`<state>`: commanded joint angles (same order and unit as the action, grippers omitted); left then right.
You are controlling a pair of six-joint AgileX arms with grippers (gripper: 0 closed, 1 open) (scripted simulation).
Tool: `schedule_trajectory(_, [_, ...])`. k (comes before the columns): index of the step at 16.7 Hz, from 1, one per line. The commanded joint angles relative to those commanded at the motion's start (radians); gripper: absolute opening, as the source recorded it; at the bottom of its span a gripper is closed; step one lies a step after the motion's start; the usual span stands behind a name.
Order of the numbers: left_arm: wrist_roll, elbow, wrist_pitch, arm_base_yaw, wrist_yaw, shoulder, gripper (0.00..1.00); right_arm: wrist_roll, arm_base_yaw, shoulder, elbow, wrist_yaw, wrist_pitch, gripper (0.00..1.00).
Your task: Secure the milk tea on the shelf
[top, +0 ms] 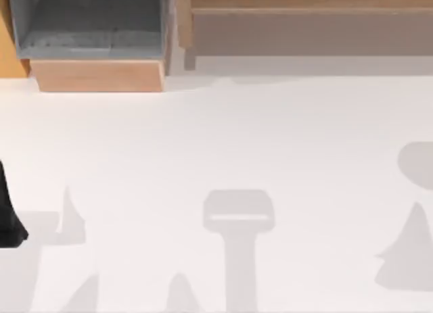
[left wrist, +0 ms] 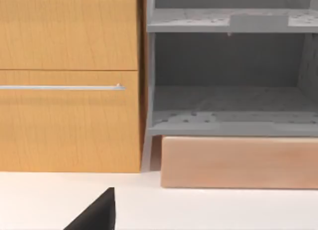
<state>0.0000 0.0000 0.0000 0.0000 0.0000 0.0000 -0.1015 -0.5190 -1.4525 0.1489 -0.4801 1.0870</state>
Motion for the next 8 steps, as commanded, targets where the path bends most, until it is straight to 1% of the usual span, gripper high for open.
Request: schedule_trajectory(8, [0.000,0.000,0.000,0.000,0.000,0.000,1.00,0.030,0.126,-0.326,0.225,0.128,0.106,1.00])
